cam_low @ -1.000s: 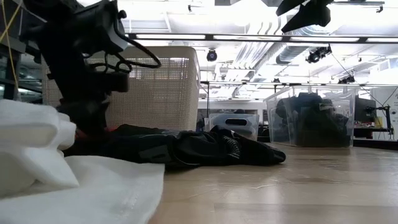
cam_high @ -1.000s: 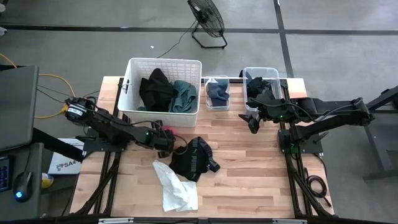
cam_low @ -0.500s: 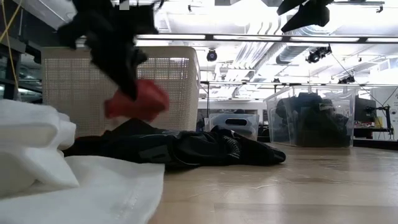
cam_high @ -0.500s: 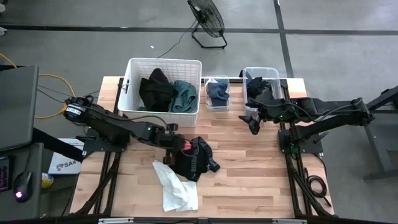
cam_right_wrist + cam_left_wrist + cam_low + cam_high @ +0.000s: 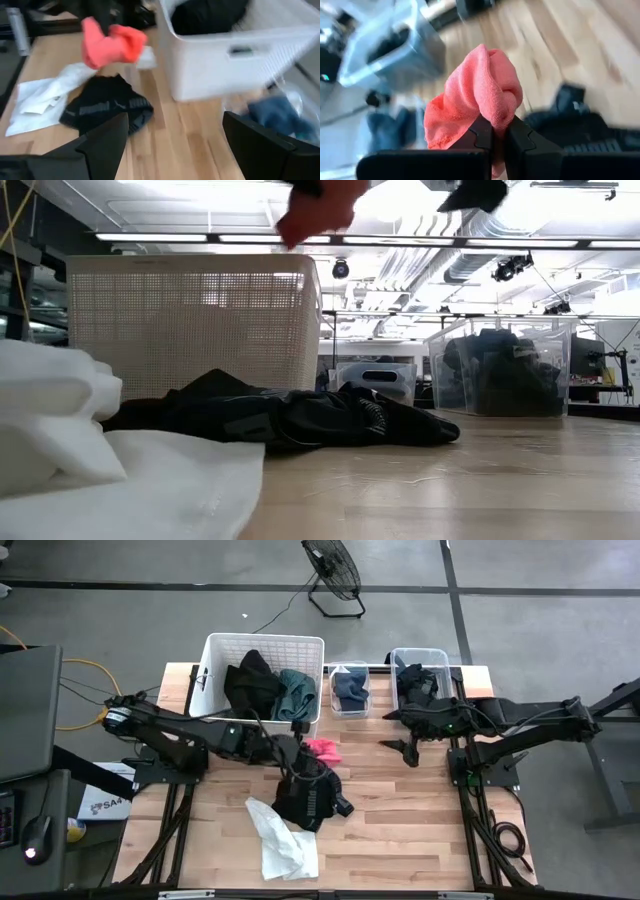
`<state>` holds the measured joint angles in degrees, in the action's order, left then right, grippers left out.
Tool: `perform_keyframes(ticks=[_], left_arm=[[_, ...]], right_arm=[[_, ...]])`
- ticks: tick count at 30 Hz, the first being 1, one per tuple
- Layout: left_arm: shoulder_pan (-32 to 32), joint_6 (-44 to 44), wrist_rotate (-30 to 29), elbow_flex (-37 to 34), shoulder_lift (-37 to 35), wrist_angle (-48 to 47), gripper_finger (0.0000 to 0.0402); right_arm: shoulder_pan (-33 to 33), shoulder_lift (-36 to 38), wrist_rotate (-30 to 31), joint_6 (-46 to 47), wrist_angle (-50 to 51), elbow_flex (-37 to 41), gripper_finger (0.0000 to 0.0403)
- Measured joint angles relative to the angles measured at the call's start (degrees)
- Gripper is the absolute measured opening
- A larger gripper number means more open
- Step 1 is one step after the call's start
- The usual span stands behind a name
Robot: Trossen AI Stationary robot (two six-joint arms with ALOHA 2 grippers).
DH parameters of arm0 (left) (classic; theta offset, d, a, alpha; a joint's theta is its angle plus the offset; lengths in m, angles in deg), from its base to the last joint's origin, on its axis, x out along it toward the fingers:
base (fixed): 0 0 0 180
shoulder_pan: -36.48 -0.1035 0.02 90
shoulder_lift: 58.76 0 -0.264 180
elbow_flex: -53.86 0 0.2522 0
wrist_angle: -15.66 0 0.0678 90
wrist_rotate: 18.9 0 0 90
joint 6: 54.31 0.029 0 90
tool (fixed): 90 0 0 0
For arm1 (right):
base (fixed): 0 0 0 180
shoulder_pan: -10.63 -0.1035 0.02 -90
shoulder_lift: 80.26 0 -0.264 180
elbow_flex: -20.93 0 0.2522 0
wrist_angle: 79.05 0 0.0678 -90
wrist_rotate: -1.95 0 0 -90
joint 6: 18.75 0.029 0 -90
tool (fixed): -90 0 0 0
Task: Pick & Place Cloths
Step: Put the pink sock into the left transparent bin
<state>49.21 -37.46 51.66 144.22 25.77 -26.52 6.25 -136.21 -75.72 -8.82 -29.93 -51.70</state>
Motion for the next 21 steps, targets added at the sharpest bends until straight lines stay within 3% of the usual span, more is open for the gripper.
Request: perform_keyframes(ticks=[9, 15, 21], left_arm=[[-5.49, 2.31, 11.73, 4.54, -0.06, 7.76, 0.0010], [-9.09, -0.67, 20.54, 4.54, -0.07, 12.86, 0.0010], [-11.93, -4.02, 24.11, 4.54, -0.07, 13.84, 0.0010]], right_arm=[[-0.03, -4.83, -4.97, -17.64, -16.92, 0.00, 0.0316], [-0.08, -8.19, -6.97, -20.65, -22.80, 0.00, 0.0316], [-1.64, -11.17, -7.16, -20.74, -28.22, 0.00, 0.0316]])
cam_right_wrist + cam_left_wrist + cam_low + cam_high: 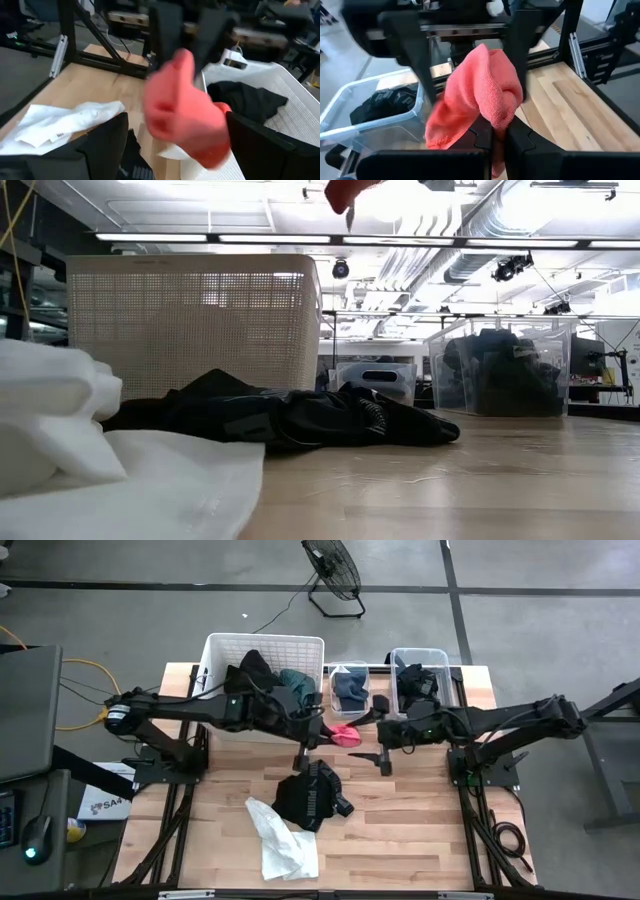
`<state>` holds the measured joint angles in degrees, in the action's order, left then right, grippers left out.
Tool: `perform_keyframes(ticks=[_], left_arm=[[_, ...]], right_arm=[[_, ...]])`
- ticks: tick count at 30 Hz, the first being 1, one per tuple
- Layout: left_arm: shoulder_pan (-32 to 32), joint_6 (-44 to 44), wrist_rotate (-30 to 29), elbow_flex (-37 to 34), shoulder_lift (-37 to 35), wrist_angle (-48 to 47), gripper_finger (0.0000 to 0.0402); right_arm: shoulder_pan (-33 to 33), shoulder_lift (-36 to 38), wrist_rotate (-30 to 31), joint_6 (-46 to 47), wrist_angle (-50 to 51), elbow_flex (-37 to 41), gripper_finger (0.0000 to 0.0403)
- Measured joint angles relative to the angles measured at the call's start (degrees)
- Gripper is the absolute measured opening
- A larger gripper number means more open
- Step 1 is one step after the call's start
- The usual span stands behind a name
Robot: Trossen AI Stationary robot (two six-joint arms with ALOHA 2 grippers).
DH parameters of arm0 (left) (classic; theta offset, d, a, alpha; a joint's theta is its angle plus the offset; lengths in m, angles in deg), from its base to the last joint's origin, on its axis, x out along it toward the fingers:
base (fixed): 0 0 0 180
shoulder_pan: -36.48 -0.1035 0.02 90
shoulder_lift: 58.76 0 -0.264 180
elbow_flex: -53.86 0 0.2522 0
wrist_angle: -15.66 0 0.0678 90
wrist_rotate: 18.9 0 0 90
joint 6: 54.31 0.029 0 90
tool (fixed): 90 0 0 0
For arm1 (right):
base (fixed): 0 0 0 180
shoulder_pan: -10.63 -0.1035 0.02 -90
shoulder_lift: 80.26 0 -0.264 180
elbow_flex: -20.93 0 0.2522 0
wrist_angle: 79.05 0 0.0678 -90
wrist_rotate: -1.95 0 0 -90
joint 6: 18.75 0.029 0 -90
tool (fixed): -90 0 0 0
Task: Pick & Place Cloths
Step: Put the pink sock into the left transparent bin
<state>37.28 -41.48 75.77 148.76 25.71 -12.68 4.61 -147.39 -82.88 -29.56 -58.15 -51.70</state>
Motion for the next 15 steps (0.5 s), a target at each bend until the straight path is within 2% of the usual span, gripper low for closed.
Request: perform_keyframes(ticks=[6, 9, 12, 15], left_arm=[[-1.99, -3.44, 4.75, 0.00, 1.19, 2.25, 0.0010], [-2.05, -4.30, 5.43, 0.00, 1.69, 3.88, 0.0010], [-1.92, -4.29, 5.48, 0.00, 1.68, 4.76, 0.0010], [-1.92, -4.31, 5.51, 0.00, 1.68, 4.49, 0.0010]], right_arm=[[-0.53, -1.71, -0.04, 2.10, -6.75, 0.00, 0.0316], [-0.45, -1.84, -0.04, 3.47, -6.01, -0.02, 0.0303], [-0.33, -1.84, 0.20, 3.55, -5.15, -0.02, 0.0269], [-0.58, -1.82, 0.46, 3.58, -4.29, -0.02, 0.0217]])
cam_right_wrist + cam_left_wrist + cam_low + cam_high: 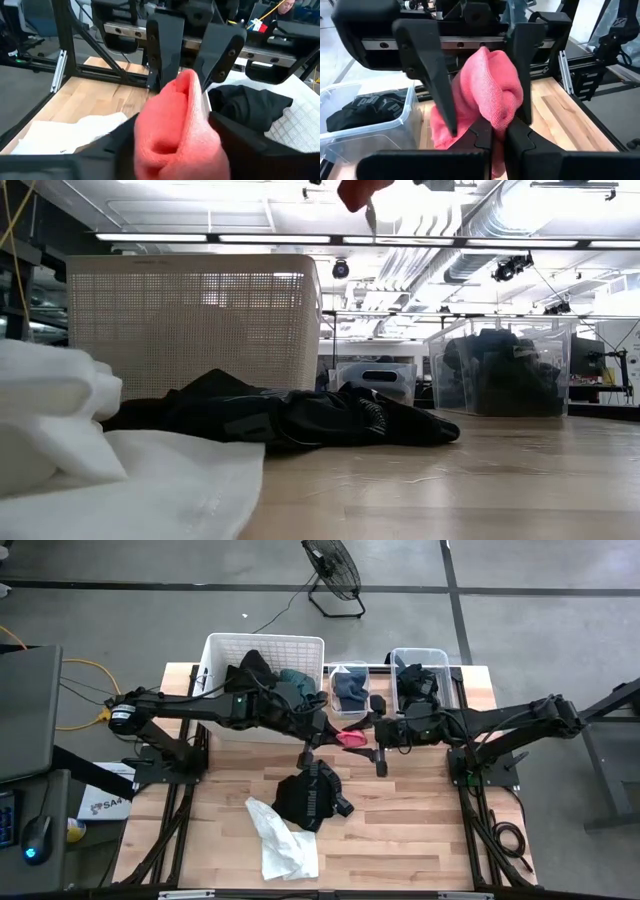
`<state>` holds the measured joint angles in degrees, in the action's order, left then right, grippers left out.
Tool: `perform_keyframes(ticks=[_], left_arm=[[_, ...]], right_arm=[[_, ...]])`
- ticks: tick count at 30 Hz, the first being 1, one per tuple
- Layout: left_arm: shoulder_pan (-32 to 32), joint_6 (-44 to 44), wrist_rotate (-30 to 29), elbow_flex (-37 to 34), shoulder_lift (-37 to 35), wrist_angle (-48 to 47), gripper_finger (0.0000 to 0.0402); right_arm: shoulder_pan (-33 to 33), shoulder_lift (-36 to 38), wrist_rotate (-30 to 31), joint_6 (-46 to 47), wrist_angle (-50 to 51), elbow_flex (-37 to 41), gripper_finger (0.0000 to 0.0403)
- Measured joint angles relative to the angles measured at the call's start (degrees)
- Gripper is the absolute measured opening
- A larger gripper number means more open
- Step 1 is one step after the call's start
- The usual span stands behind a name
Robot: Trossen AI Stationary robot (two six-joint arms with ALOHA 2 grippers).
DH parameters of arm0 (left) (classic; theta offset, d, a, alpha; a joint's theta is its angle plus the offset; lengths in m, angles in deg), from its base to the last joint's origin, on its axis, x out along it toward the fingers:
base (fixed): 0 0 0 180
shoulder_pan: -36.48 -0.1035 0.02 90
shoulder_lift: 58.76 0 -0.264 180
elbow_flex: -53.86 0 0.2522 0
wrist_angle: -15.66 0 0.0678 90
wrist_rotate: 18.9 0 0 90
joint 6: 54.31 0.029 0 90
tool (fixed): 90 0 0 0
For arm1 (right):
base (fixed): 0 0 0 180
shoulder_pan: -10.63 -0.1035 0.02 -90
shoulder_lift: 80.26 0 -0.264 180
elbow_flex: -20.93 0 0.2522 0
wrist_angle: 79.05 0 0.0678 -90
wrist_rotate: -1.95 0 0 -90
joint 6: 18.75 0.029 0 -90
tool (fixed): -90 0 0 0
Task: Pick & Place Cloths
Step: Put the pink sock into the left transparent bin
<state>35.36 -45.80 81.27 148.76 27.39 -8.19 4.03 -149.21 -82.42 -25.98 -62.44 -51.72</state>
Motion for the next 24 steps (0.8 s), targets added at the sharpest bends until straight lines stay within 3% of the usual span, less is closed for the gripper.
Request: perform_keyframes(ticks=[9, 12, 18, 24], left_arm=[[0.00, -1.51, -0.25, -0.02, 0.02, -0.76, 0.0021], [0.00, -1.23, -1.05, -0.02, 0.01, -0.76, 0.0067], [-0.11, 0.70, -3.25, -0.04, -1.55, -0.75, 0.0210], [0.00, 1.77, -14.47, -0.01, -4.16, -2.34, 0.0312]], right_arm=[[-0.17, 0.07, 0.40, 2.74, 3.99, -0.05, 0.0024], [-0.12, 0.07, 1.00, 6.11, 4.38, -0.07, 0.0020], [1.42, 0.06, 5.99, 13.57, 10.49, 0.08, 0.0018], [6.24, 0.33, 9.86, 21.69, 15.42, -0.05, 0.0017]])
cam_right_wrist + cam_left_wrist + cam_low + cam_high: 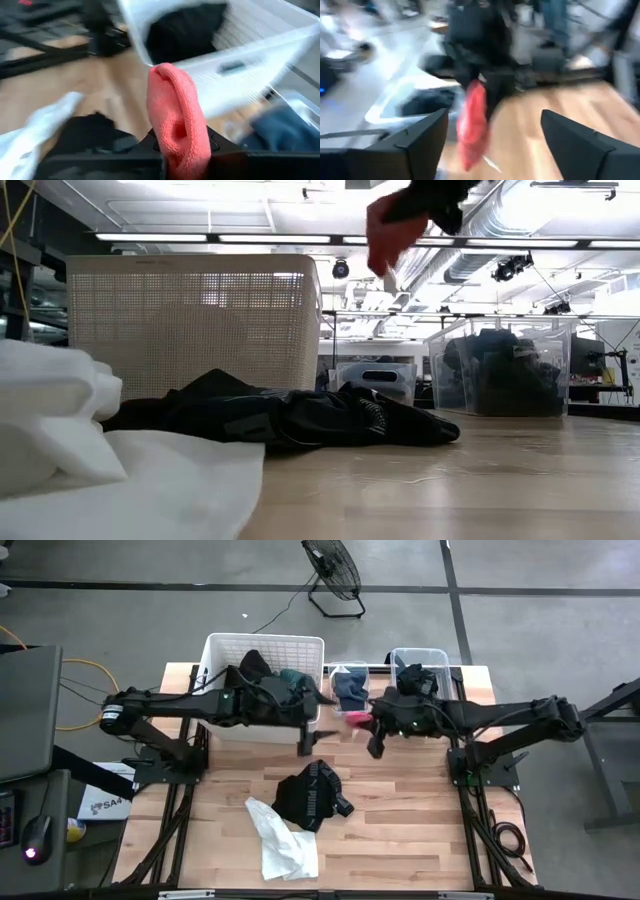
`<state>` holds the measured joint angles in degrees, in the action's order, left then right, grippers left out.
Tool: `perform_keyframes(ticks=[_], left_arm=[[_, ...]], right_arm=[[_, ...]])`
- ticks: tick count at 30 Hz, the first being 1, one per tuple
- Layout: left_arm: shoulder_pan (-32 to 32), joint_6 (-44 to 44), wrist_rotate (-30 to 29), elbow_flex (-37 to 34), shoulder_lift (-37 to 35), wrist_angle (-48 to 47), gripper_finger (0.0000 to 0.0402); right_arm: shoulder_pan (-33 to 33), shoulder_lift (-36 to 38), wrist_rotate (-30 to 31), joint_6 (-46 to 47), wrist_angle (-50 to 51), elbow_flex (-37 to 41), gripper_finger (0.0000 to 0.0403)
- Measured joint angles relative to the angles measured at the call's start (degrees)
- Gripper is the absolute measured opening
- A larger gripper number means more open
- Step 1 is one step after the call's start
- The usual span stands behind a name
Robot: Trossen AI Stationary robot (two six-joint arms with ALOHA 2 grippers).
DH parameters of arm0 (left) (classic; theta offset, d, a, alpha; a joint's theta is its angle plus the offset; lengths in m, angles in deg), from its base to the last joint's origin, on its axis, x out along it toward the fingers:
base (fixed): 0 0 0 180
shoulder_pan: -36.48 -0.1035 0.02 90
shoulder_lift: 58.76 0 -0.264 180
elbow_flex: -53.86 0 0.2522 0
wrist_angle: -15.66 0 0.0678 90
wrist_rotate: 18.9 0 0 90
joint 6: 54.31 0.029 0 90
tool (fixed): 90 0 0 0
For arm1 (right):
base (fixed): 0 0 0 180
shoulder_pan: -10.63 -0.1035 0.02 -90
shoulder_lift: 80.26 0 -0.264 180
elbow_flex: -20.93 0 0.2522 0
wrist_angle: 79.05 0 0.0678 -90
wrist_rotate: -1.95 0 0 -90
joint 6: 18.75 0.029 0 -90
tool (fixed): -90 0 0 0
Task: Pick & Place Cloths
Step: Put the pink sock into the left transparent bin
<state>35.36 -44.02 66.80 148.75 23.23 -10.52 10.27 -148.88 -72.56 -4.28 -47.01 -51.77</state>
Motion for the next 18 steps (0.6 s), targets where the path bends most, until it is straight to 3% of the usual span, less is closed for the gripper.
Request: perform_keyframes(ticks=[6, 12, 15, 18], left_arm=[[-0.07, 0.02, -11.19, 0.07, -6.48, -6.08, 0.0335], [-0.04, 3.44, -19.71, 0.24, -12.00, -11.37, 0.0336], [-1.86, 3.62, -19.27, -0.06, -14.34, -14.21, 0.0337], [-5.19, 2.93, -12.46, -0.05, -15.62, -15.46, 0.0337]], right_arm=[[8.03, -0.16, 2.37, 7.51, 2.44, 0.07, 0.0017], [15.88, -3.05, -0.29, 13.10, 0.41, 0.02, 0.0017], [18.03, -6.49, -0.88, 15.32, -1.41, -0.02, 0.0017], [19.57, -10.49, -0.50, 18.28, -2.33, 0.11, 0.0017]])
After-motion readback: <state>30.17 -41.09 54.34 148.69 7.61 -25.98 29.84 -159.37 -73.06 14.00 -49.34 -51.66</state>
